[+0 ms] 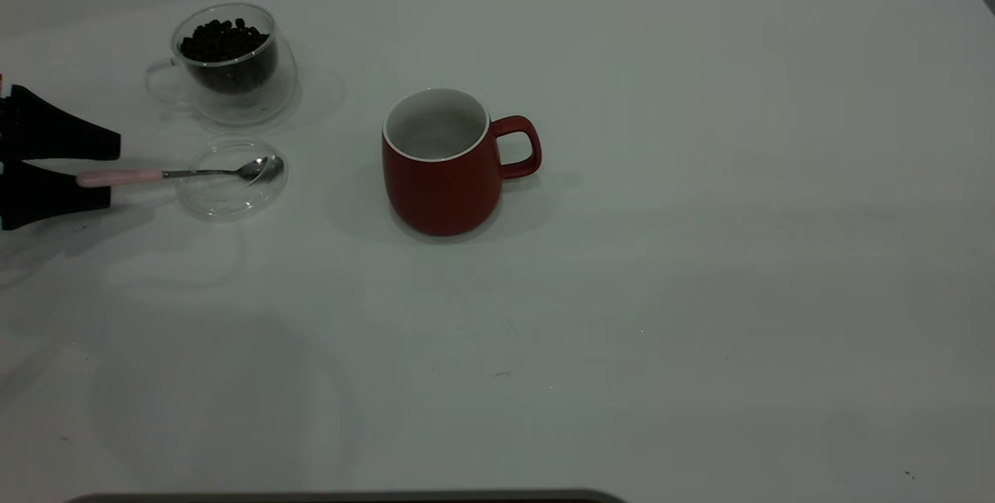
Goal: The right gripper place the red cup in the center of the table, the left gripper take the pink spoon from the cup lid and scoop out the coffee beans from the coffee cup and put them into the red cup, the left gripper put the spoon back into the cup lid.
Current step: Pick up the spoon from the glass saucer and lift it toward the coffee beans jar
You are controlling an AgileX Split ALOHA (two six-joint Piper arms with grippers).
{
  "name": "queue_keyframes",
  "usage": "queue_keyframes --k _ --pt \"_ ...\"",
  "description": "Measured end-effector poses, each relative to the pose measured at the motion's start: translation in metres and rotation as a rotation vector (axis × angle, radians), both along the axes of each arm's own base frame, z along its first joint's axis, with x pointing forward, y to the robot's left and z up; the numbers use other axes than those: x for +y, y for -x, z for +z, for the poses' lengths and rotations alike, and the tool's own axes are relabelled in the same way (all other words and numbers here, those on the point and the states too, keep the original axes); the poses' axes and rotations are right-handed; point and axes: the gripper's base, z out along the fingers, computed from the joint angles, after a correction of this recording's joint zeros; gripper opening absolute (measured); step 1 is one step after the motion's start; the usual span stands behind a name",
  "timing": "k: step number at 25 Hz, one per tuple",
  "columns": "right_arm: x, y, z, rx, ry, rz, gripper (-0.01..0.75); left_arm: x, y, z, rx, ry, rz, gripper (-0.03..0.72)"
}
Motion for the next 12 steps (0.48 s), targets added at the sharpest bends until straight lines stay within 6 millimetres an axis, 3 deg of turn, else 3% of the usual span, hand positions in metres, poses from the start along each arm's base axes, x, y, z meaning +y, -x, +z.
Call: queue_keyframes --k 5,12 --pt "0.0000 0.0000 0.0000 0.000 0.000 0.000 0.591 -0.0026 -0.0013 0.0003 -0.004 0.001 -0.006 0.577" --pt "0.0000 0.0000 0.0000 0.000 0.000 0.000 0.591 -0.0024 -0.0015 0.0003 -0.005 -0.001 -0.007 0.397"
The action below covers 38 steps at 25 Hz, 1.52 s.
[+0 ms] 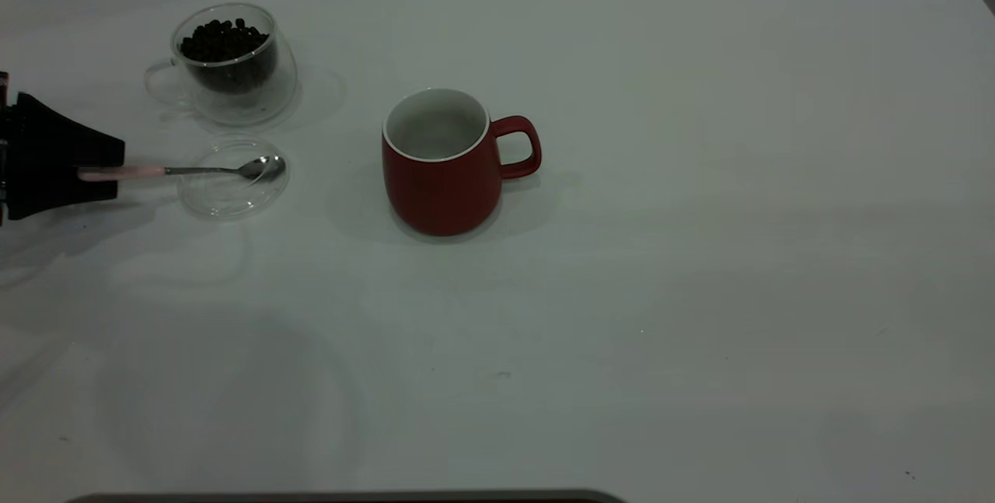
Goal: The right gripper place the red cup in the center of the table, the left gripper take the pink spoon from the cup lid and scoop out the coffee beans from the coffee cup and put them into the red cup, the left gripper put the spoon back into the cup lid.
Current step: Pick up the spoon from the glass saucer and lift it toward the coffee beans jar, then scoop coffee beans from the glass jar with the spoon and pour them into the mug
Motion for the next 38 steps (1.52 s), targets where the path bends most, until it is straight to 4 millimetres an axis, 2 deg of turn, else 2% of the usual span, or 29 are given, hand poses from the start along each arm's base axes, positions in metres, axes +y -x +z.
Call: queue_keyframes --k 6,7,12,18,22,25,31,38 --pt "0.000 0.000 0.000 0.000 0.000 0.000 0.591 0.001 0.000 0.000 0.001 -0.004 0.003 0.142" --pt "0.000 0.000 0.000 0.000 0.000 0.000 0.591 0.002 0.000 0.000 0.000 -0.003 0.006 0.125" --pt "0.000 0.000 0.000 0.000 0.000 0.000 0.591 0.012 0.006 0.002 -0.002 0.024 0.017 0.125" --pt "0.000 0.000 0.000 0.000 0.000 0.000 0.591 0.042 0.021 0.013 -0.014 0.079 0.065 0.125" --pt "0.000 0.000 0.000 0.000 0.000 0.000 0.591 0.050 0.022 0.035 -0.004 0.033 0.031 0.125" --pt "0.000 0.000 0.000 0.000 0.000 0.000 0.591 0.051 0.015 0.064 -0.048 -0.009 0.019 0.125" --pt "0.000 0.000 0.000 0.000 0.000 0.000 0.591 0.034 -0.002 0.123 -0.165 -0.042 0.000 0.125" --pt "0.000 0.000 0.000 0.000 0.000 0.000 0.591 0.033 -0.013 0.133 -0.355 -0.049 0.026 0.125"
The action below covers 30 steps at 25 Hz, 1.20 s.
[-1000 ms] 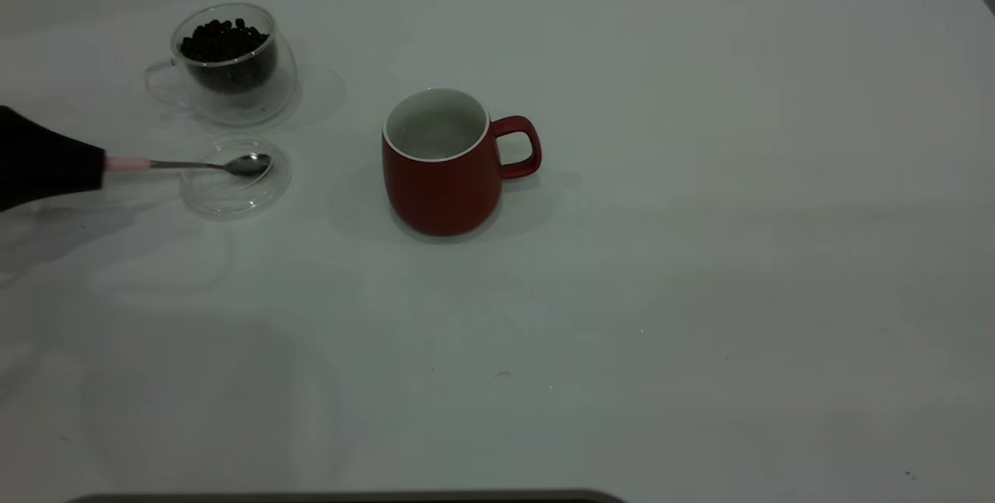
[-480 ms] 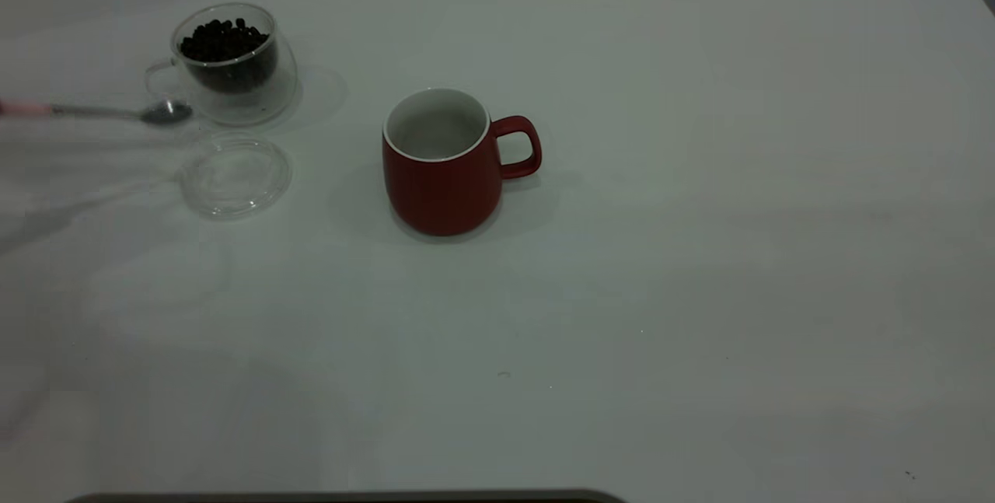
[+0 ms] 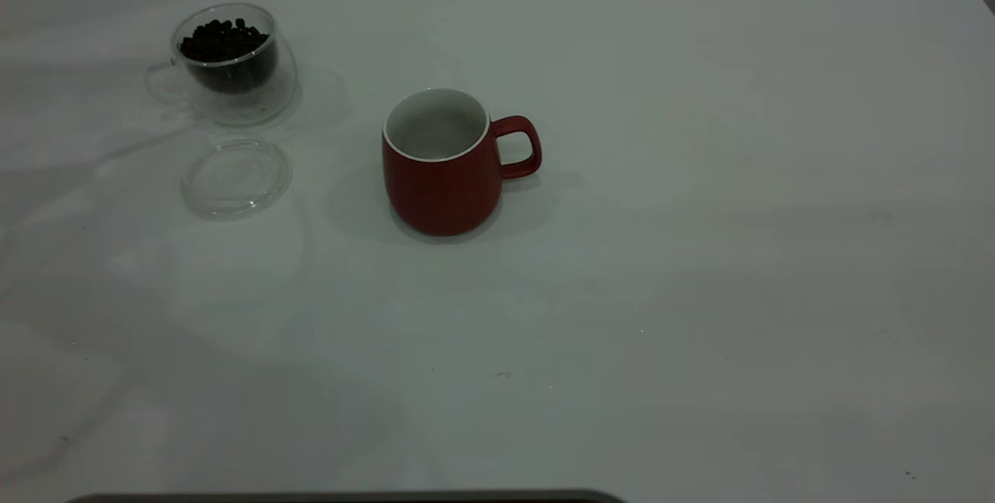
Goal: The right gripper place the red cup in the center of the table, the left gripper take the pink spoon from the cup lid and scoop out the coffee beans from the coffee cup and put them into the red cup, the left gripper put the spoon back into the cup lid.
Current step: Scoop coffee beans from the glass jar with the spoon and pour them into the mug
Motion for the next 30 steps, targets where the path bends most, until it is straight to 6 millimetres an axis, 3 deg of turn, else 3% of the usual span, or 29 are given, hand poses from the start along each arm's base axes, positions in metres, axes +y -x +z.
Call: queue_keyframes --k 20,30 --pt "0.000 0.000 0.000 0.000 0.000 0.000 0.591 -0.046 -0.036 -0.019 -0.124 -0.371 -0.024 0.125" --pt "0.000 0.000 0.000 0.000 0.001 0.001 0.591 -0.049 -0.038 -0.029 -0.112 -0.394 -0.030 0.125"
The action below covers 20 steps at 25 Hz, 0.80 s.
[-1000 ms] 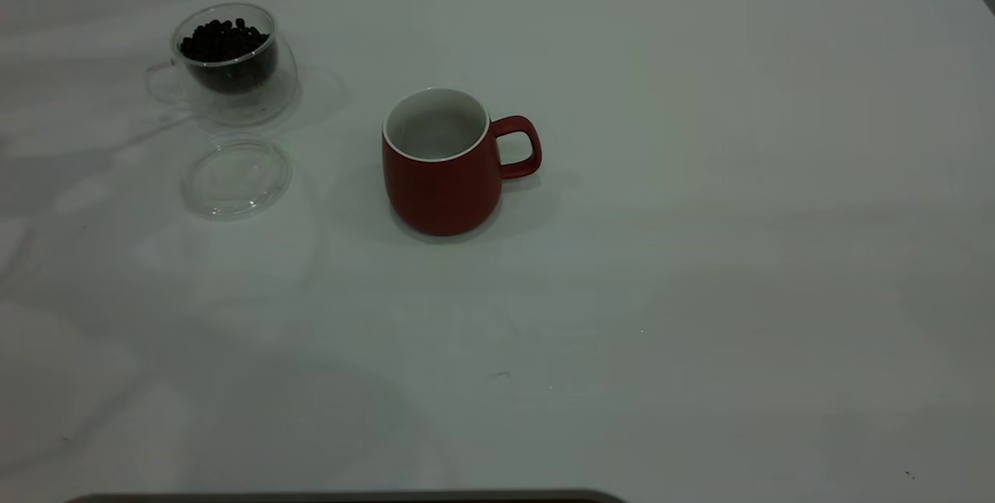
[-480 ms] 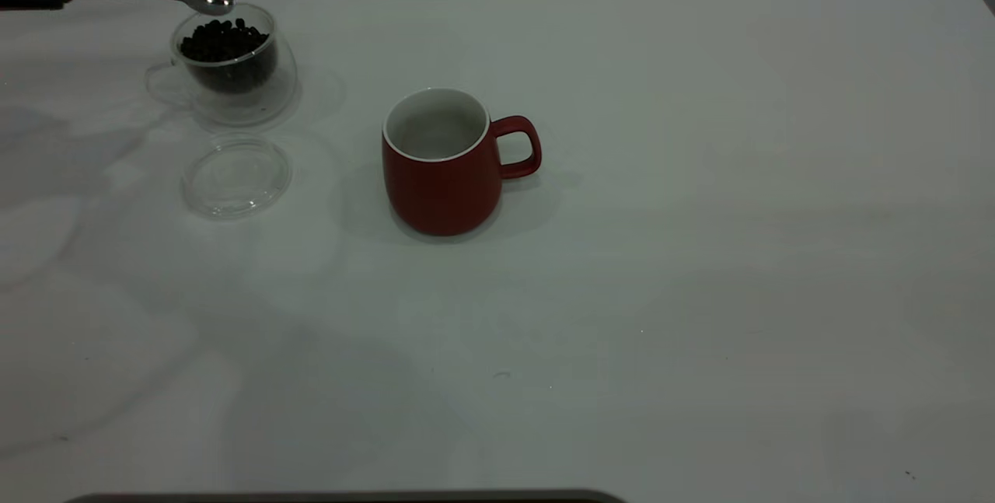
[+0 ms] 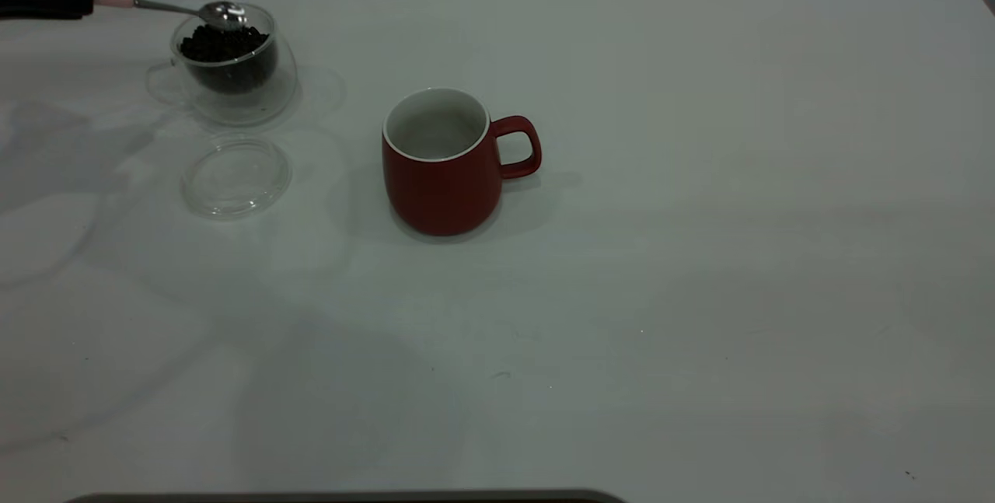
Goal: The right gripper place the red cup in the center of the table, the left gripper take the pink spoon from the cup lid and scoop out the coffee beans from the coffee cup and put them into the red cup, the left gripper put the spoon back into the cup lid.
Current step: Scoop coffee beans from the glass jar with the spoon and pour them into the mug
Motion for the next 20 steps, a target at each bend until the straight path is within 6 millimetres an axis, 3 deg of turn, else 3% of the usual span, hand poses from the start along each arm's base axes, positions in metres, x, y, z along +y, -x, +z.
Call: queue_keyframes --k 8,20 --pt "0.000 0.000 0.000 0.000 -0.001 -0.001 0.591 -0.001 0.002 -0.021 0.047 0.025 -0.001 0.125" --pt "0.000 0.000 0.000 0.000 -0.001 -0.001 0.591 -0.003 0.004 -0.023 0.166 0.135 0.096 0.125"
